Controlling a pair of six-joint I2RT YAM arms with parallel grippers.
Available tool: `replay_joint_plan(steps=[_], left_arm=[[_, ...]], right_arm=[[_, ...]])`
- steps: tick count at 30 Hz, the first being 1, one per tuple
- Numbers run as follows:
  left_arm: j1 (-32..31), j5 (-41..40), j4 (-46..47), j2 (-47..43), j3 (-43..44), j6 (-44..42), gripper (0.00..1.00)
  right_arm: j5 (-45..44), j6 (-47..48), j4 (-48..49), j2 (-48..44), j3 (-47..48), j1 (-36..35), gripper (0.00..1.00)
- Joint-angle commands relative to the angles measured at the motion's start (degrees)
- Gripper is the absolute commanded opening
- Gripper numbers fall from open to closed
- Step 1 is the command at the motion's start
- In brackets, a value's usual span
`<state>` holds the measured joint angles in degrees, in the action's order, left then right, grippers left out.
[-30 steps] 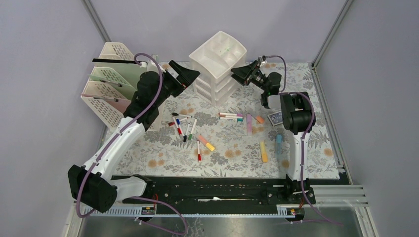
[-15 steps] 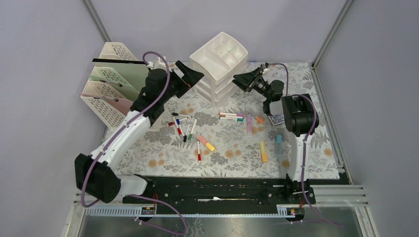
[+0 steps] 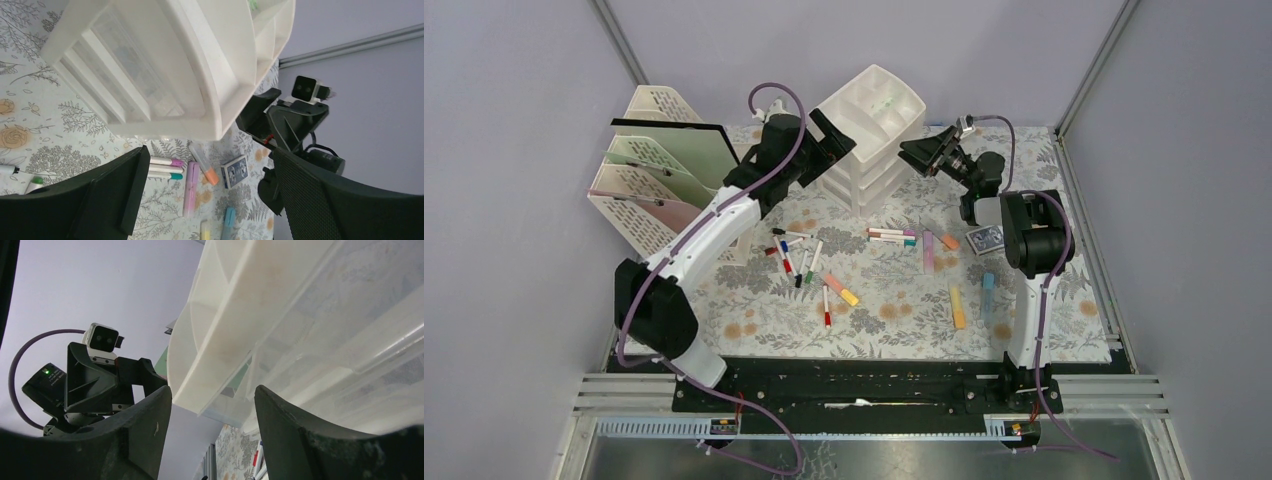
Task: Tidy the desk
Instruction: Open the drawer in the storage box.
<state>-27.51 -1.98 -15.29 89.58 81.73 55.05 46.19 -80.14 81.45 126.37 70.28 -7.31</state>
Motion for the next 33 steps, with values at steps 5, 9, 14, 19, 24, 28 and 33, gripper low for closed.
replay_joint_plan(steps=[5,9,14,19,24,28,33], left_arm=[[-0.1,-4.8,-3.4,6.7,9.4,-0.6,0.98],[-0.2,-4.7,-4.5,10.1,13.1,-0.2,0.97],[-0.2,-5.2,-5.5,12.5,15.5,-0.1,0.94],[-0.1,-5.1,-7.0,14.5,17.0,-0.3,0.86],[0.1,-4.6,-8.2,16.0,18.5,-0.5,0.77],[0.3,-4.0,-8.3,16.4,19.1,-0.5,0.67],[1.0,-3.3,-8.4,16.6,19.0,-0.5,0.5]], right_arm=[[1.3,2.0,-2.2,0.0,4.6,-0.5,0.7],[1.3,3.0,-4.7,-0.3,4.1,-0.6,0.73],[1.1,4.4,-6.8,-0.7,3.2,-0.8,0.77],[1.4,1.9,-4.4,1.8,6.3,-1.0,0.78],[0.9,1.1,-4.4,3.7,9.7,-1.9,0.78],[0.5,-0.1,-3.2,4.5,10.8,-2.1,0.78],[-0.2,-3.0,2.8,4.3,9.8,-2.1,0.76]])
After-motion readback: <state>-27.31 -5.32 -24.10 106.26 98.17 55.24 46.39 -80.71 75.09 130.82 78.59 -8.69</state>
